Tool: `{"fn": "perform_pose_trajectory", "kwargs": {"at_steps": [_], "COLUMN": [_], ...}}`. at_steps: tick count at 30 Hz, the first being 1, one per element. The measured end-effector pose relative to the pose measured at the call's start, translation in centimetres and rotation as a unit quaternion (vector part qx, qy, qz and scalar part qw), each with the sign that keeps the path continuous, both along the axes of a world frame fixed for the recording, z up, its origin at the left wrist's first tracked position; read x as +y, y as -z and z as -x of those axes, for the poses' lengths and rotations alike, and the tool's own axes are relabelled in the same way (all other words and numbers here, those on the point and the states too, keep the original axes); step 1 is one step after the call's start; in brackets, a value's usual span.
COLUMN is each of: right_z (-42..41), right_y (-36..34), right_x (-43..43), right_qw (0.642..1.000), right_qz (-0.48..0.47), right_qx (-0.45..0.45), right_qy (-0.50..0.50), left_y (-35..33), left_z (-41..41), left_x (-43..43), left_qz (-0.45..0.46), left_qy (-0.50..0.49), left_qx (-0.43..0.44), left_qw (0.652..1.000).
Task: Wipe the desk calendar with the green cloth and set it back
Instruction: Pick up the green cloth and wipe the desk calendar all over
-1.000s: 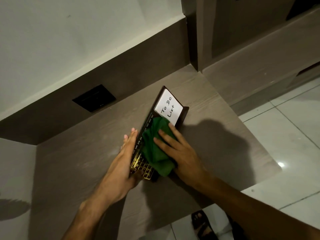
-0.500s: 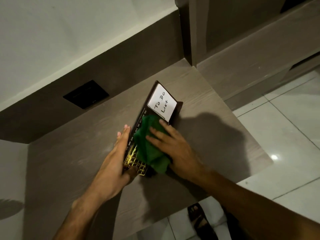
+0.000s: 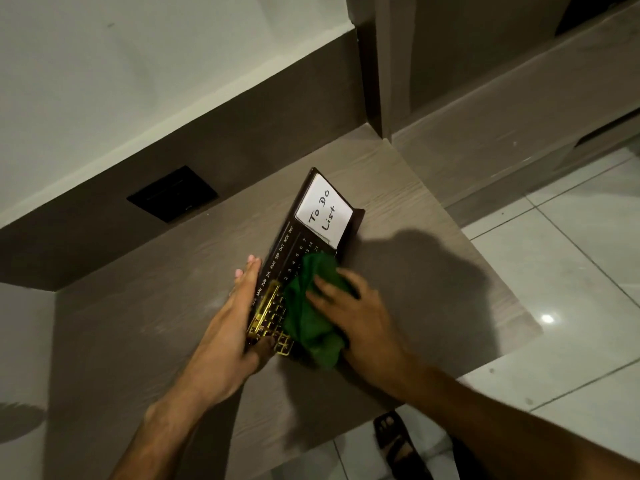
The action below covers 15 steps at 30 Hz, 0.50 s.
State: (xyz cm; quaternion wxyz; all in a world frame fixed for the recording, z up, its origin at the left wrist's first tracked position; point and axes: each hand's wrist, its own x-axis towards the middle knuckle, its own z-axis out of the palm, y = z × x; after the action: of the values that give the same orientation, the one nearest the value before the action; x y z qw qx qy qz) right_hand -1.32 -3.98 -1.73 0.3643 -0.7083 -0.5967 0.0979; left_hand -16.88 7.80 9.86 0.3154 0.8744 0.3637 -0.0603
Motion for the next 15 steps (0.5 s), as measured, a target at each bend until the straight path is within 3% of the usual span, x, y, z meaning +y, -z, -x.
{"fn": "perform_pose_trajectory", "kwargs": {"at_steps": [3,5,8,9,11,13,15], "right_z": [0.0,-2.7,-8.8,-10.4,-11.3,-8.3,-2.9], "right_y": [-0.3,-1.2,-2.2,-3.4,-4.1,-4.0,-3.2], "right_x": [-0.3,0.4,1.8,2.7,3.6,3.2,1.4], "right_qw": [0.997,0.998,0.996,0.986,0.970,0.974,0.988], "right_qz": [-0.023,-0.009,-0.003,0.025,0.049,0.071,0.080], "right_qx": [-0.026,-0.041,-0.014,-0.033,-0.111,-0.138,-0.110], "right_qy": [-0.065,-0.038,0.087,0.161,0.210,0.165,0.078], "left_y": [0.0,0.1,0.1,0.1,0.1,0.1,0.2], "left_z": [0.1,0.1,0.1,0.1,0.1,0.1,0.2], "left_x": [0.1,0.1,0.1,0.1,0.1,0.1,0.1], "left_qz": [-0.007,-0.010,-0.011,-0.012,-0.012,-0.014,-0.015], "left_qy": [0.002,0.003,0.003,0.004,0.007,0.009,0.007], "left_qx": [-0.003,-0.001,-0.003,0.000,-0.003,-0.005,-0.007], "left_qw": [1.000,1.000,1.000,1.000,1.000,1.000,1.000]}}
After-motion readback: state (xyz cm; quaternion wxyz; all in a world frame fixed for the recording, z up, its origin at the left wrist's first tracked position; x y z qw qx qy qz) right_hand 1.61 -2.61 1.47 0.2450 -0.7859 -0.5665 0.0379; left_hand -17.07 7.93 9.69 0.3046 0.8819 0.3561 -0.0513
